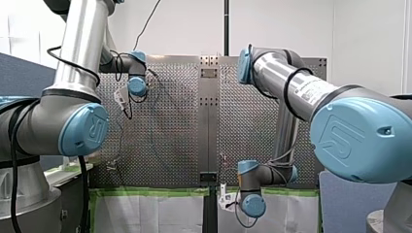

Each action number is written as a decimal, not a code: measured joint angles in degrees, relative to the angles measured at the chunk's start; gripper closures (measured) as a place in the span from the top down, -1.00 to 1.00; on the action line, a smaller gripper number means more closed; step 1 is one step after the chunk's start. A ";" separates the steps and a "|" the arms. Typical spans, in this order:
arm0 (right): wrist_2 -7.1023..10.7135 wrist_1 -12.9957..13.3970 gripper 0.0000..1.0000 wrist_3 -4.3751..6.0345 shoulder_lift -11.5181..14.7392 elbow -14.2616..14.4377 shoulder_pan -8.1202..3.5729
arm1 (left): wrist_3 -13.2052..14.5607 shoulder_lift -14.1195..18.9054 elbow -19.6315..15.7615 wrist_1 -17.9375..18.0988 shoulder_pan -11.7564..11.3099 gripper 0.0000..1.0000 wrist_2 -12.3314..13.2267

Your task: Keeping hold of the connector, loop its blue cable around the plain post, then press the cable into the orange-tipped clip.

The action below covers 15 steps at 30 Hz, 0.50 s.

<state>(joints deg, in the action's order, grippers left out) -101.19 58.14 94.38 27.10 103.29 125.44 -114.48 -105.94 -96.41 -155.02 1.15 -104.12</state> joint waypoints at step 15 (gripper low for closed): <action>-0.01 1.93 -1.00 -0.82 8.77 2.71 -1.16 | 0.03 0.00 0.00 -0.21 0.10 1.00 -0.84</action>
<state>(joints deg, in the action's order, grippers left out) -101.20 60.08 93.56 35.87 106.00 124.28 -114.45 -105.94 -96.40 -155.23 1.25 -104.96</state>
